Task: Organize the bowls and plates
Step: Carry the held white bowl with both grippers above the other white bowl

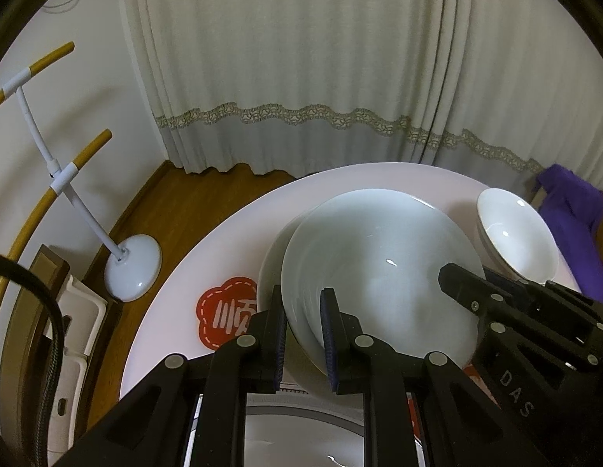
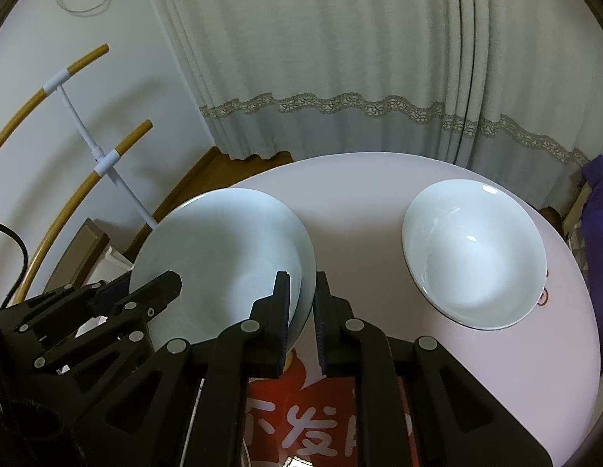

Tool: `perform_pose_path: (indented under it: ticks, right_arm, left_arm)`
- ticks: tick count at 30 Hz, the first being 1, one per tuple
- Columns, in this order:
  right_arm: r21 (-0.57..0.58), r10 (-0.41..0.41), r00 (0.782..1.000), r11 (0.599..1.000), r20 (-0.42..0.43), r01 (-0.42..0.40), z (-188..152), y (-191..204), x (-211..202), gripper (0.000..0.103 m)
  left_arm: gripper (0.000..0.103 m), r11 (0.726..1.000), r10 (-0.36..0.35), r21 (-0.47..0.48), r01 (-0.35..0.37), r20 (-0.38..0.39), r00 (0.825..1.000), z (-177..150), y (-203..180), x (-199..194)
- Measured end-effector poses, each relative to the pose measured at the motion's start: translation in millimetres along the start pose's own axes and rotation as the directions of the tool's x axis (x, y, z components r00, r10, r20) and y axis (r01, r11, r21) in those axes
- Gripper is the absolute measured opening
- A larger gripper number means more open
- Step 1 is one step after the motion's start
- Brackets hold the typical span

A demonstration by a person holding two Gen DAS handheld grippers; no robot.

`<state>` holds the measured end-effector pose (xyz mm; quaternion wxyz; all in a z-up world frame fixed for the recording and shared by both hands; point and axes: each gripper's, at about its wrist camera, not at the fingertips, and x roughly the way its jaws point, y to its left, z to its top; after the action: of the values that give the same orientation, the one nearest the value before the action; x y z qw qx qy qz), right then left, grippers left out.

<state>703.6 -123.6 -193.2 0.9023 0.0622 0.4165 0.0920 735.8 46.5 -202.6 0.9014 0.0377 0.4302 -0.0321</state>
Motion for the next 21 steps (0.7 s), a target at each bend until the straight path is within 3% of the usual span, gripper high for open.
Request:
perform_pose_path:
  ticks: [16, 21]
  right_arm:
    - [0.090, 0.018, 1.000, 0.996, -0.018, -0.016, 3.6, -5.4, 0.6, 0.013]
    - [0.166, 0.041, 0.998, 0.986, -0.049, -0.032, -0.9, -13.1, 6.5, 0.019]
  left_arm:
    - [0.013, 1.000, -0.015, -0.007, 0.015, -0.007, 1.000, 3.6, 6.4, 2.7]
    - [0.013, 1.000, -0.023, -0.008, 0.023, -0.002, 1.000, 2.5, 6.9, 2.2]
